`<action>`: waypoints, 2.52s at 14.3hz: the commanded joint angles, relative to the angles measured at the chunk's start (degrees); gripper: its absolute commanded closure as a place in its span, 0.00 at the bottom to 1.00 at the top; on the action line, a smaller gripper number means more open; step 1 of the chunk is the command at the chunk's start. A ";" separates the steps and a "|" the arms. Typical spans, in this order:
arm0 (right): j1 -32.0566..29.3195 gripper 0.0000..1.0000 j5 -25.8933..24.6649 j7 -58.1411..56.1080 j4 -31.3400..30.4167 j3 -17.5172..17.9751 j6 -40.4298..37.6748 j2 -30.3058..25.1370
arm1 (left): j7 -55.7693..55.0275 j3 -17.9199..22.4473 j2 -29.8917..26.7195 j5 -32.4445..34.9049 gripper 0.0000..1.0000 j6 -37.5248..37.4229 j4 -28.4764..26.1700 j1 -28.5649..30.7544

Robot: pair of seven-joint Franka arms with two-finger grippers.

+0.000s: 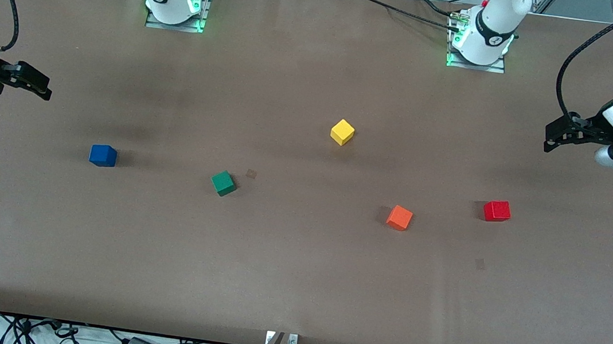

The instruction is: Pass red block to right arm, stack on blue

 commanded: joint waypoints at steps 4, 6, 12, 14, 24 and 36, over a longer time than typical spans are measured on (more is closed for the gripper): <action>-0.23 0.00 -0.11 0.28 -0.83 0.26 0.74 -0.63 | -0.09 0.12 0.73 -1.16 0.00 -1.54 1.94 0.17; -0.23 0.00 -0.37 0.28 -0.83 0.26 0.83 -0.55 | -0.09 0.12 0.73 -1.16 0.00 -1.54 1.94 0.17; -0.32 0.00 -0.46 0.10 -0.91 0.17 0.04 -0.46 | -0.71 -0.49 0.90 -1.16 0.00 -4.34 2.55 0.08; -0.40 0.00 -0.72 -0.16 -0.92 0.17 -0.22 -0.46 | -0.53 -0.49 0.99 -1.16 0.00 -5.41 2.73 0.08; -0.49 0.00 -0.90 -0.25 -1.09 0.26 -1.01 -0.72 | -0.09 0.21 6.52 -1.07 0.00 -5.41 4.93 0.61; -0.41 0.00 0.06 0.28 -1.09 0.35 -1.63 -0.90 | 0.96 0.12 18.93 -0.28 0.00 12.21 -6.19 7.02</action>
